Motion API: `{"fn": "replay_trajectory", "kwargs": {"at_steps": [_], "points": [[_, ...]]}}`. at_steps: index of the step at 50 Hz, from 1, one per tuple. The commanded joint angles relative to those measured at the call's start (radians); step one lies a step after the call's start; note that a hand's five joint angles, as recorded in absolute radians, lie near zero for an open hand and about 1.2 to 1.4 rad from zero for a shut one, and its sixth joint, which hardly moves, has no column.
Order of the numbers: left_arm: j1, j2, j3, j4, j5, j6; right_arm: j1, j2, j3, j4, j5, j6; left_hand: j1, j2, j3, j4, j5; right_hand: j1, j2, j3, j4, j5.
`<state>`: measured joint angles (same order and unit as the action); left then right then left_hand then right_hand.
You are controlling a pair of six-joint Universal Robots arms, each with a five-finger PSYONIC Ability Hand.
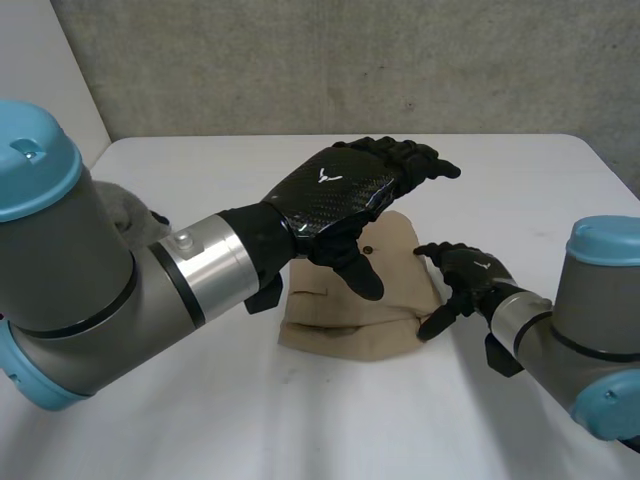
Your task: Fold the laundry.
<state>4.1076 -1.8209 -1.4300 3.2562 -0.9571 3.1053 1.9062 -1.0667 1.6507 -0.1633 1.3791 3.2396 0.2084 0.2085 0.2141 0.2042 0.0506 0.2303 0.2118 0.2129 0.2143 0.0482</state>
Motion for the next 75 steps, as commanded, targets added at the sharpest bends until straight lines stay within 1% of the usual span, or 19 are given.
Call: {"fn": "replay_trajectory", "kwargs": {"at_steps": [1, 14, 15, 17, 20, 25, 29, 30, 32, 39, 47, 56, 57, 58, 59, 63, 67, 72, 75], "points": [[0.002, -0.012, 0.002, 0.020, 0.000, -0.002, 0.027, 0.060, -0.046, -0.051, 0.001, -0.011, -0.030, -0.030, -0.036, -0.026, -0.047, -0.056, -0.037, -0.038, -0.040, -0.048], [0.002, -0.028, 0.011, 0.031, -0.003, -0.002, 0.077, 0.172, -0.147, -0.050, 0.014, -0.017, -0.033, -0.033, -0.039, -0.029, -0.050, -0.035, -0.016, -0.017, -0.019, -0.027], [0.002, -0.029, 0.013, 0.031, -0.003, -0.002, 0.077, 0.188, -0.166, -0.050, 0.017, -0.017, -0.033, -0.033, -0.039, -0.029, -0.050, 0.446, 0.464, 0.463, 0.462, 0.453], [0.000, -0.031, 0.013, 0.031, -0.003, -0.002, 0.079, 0.194, -0.184, -0.051, 0.015, -0.015, -0.033, -0.033, -0.039, -0.029, -0.050, 1.162, 1.181, 1.180, 1.178, 1.170], [0.000, -0.031, 0.016, 0.031, -0.003, -0.004, 0.073, 0.185, -0.201, -0.076, 0.023, -0.014, -0.033, -0.033, -0.039, -0.029, -0.050, 1.166, 1.184, 1.183, 1.182, 1.174], [0.000, -0.029, 0.019, 0.031, -0.003, -0.004, 0.062, 0.171, -0.261, -0.114, 0.078, -0.011, -0.033, -0.033, -0.039, -0.029, -0.050, 1.166, 1.184, 1.183, 1.182, 1.174], [0.002, -0.028, 0.033, 0.031, -0.005, -0.004, -0.010, 0.200, -0.354, -0.111, 0.146, -0.012, -0.033, -0.033, -0.039, -0.029, -0.050, 1.166, 1.184, 1.183, 1.182, 1.174], [0.002, -0.028, 0.037, 0.031, -0.005, -0.005, -0.068, 0.244, -0.418, -0.099, 0.182, -0.015, -0.033, -0.033, -0.039, -0.029, -0.050, 1.166, 1.184, 1.183, 1.182, 1.174], [0.002, -0.028, 0.048, 0.031, -0.005, -0.005, -0.105, 0.271, -0.468, -0.088, 0.202, -0.018, -0.033, -0.033, -0.039, -0.029, -0.050, 1.166, 1.184, 1.183, 1.182, 1.174], [-0.001, -0.026, 0.083, 0.030, -0.012, -0.014, -0.289, 0.499, -0.872, 0.002, 0.311, -0.069, -0.034, -0.034, -0.040, -0.030, -0.051, 1.166, 1.184, 1.183, 1.182, 1.174], [-0.015, -0.028, 0.112, 0.030, -0.029, -0.017, -0.410, 0.746, -1.323, 0.132, 0.314, -0.136, -0.033, -0.033, -0.039, -0.029, -0.050, 1.166, 1.184, 1.183, 1.182, 1.174], [-0.049, -0.032, 0.120, 0.028, -0.032, -0.016, -0.481, 0.823, -1.424, 0.145, 0.270, -0.230, -0.034, -0.034, -0.040, -0.030, -0.051, 1.166, 1.184, 1.183, 1.182, 1.174], [-0.052, -0.034, 0.121, 0.028, -0.037, -0.016, -0.483, 0.823, -1.424, 0.145, 0.268, -0.231, -0.034, -0.034, -0.040, -0.030, -0.051, 0.949, 0.968, 0.966, 0.965, 0.957], [-0.055, -0.035, 0.123, 0.028, -0.038, -0.016, -0.483, 0.823, -1.422, 0.143, 0.259, -0.233, -0.034, -0.034, -0.040, -0.030, -0.051, 0.133, 0.152, 0.150, 0.149, 0.141], [-0.056, -0.038, 0.125, 0.028, -0.042, -0.016, -0.483, 0.823, -1.421, 0.142, 0.253, -0.234, -0.034, -0.034, -0.040, -0.030, -0.051, -0.056, -0.037, -0.038, -0.040, -0.048], [-0.067, -0.050, 0.134, 0.027, -0.043, -0.016, -0.484, 0.821, -1.404, 0.122, 0.227, -0.245, -0.034, -0.034, -0.040, -0.030, -0.051, -0.056, -0.037, -0.038, -0.040, -0.048], [-0.069, -0.051, 0.134, 0.025, -0.043, -0.017, -0.492, 0.812, -1.390, 0.114, 0.265, -0.285, -0.034, -0.034, -0.040, -0.030, -0.051, -0.056, -0.037, -0.038, -0.040, -0.048], [-0.069, -0.049, 0.132, 0.023, -0.043, -0.017, -0.515, 0.800, -1.370, 0.047, 0.405, -0.498, -0.034, -0.034, -0.040, -0.030, -0.051, -0.056, -0.037, -0.038, -0.040, -0.048], [-0.069, -0.047, 0.134, 0.023, -0.045, -0.016, -0.509, 0.780, -1.326, -0.001, 0.410, -0.627, -0.034, -0.034, -0.040, -0.030, -0.051, -0.056, -0.037, -0.038, -0.040, -0.048]]}}
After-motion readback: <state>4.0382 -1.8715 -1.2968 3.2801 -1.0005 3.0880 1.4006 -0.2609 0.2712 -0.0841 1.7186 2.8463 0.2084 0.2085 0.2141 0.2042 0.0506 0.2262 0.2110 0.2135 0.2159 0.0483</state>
